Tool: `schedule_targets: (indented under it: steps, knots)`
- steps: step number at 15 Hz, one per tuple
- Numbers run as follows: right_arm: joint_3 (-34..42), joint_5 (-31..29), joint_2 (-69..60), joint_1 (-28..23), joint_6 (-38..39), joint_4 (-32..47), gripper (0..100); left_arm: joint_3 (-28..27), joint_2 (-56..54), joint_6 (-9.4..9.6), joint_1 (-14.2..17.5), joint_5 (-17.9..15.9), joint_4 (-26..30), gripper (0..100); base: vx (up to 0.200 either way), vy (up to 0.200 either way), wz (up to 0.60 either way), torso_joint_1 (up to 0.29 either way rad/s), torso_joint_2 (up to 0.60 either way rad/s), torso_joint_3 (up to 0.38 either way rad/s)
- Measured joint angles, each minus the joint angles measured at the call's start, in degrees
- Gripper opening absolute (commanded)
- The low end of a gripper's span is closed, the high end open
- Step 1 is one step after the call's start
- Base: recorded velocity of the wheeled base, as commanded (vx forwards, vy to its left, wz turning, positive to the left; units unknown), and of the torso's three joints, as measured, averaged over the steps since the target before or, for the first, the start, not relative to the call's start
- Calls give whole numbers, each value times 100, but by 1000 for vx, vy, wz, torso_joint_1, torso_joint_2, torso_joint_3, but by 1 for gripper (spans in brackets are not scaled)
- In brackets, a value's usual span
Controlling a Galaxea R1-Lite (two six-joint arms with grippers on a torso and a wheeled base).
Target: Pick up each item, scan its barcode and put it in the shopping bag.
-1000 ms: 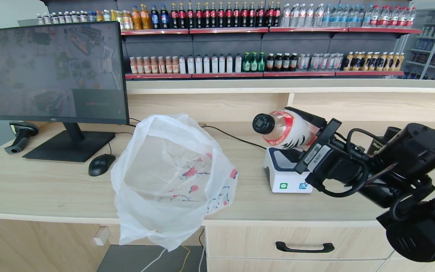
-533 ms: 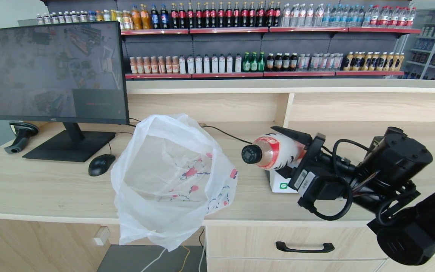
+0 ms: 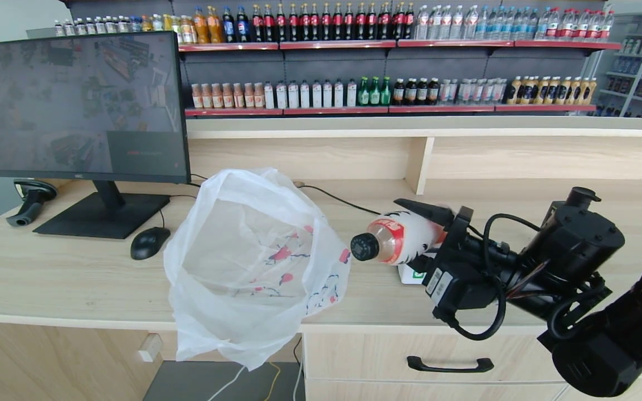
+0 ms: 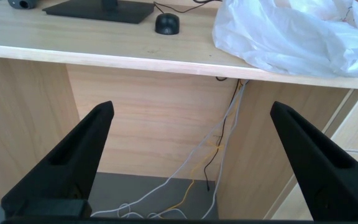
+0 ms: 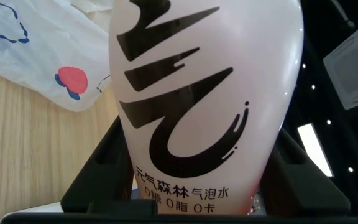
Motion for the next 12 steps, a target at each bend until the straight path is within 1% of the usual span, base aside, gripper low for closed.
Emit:
schedule_targets:
  steps: [12]
  knots:
    - [50,-7,59,63,-126,2,0,0,0,2,0,0,-11,100,0,0,0,0,0,0]
